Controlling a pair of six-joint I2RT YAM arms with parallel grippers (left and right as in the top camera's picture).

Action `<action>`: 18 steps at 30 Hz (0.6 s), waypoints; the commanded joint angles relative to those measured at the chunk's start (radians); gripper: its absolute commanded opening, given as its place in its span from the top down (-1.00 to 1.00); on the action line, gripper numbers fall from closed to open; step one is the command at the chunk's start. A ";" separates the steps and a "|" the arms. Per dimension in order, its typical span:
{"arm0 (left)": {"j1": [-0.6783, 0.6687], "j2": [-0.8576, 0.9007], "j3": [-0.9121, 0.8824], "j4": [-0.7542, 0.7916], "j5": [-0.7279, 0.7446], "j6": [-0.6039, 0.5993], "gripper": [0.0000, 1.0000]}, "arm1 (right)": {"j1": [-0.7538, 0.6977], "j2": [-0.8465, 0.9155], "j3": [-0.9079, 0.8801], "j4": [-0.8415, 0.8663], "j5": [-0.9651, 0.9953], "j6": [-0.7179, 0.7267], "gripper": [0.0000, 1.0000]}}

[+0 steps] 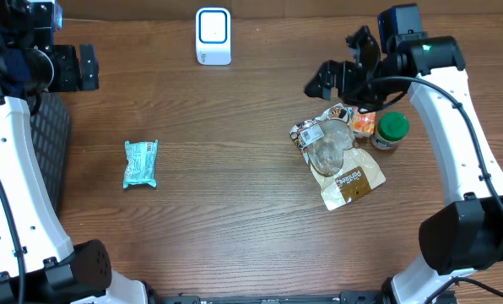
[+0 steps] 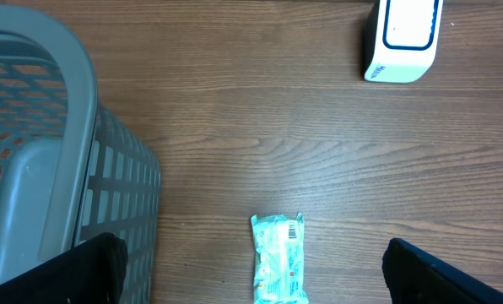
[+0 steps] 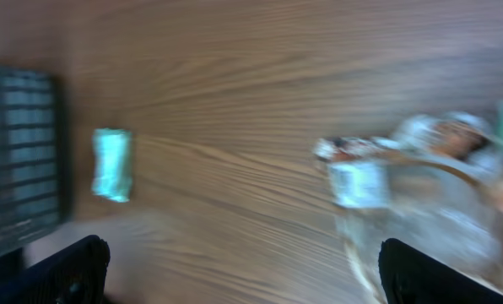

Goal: Scan the item barcode
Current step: 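Move the right gripper left to the light-blue wrapped bar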

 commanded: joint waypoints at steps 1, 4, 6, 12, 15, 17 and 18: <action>0.002 0.003 0.020 0.001 0.000 0.019 -0.99 | 0.048 0.002 -0.036 0.043 -0.145 0.001 -1.00; 0.002 0.003 0.020 0.001 0.000 0.019 -0.99 | 0.107 0.011 -0.072 0.099 -0.137 0.024 -0.90; 0.002 0.003 0.020 0.001 0.000 0.019 -0.99 | 0.154 0.024 -0.086 0.135 -0.095 0.082 -0.86; 0.002 0.003 0.020 0.001 0.000 0.019 -0.99 | 0.326 0.080 -0.097 0.289 0.038 0.241 -0.83; 0.002 0.003 0.020 0.001 0.000 0.019 -0.99 | 0.404 0.132 -0.097 0.402 0.051 0.313 -0.74; 0.002 0.003 0.020 0.001 0.000 0.019 -0.99 | 0.449 0.171 -0.097 0.475 0.051 0.347 -0.67; 0.002 0.003 0.020 0.001 0.000 0.019 -0.99 | 0.470 0.190 -0.097 0.510 0.051 0.357 -0.64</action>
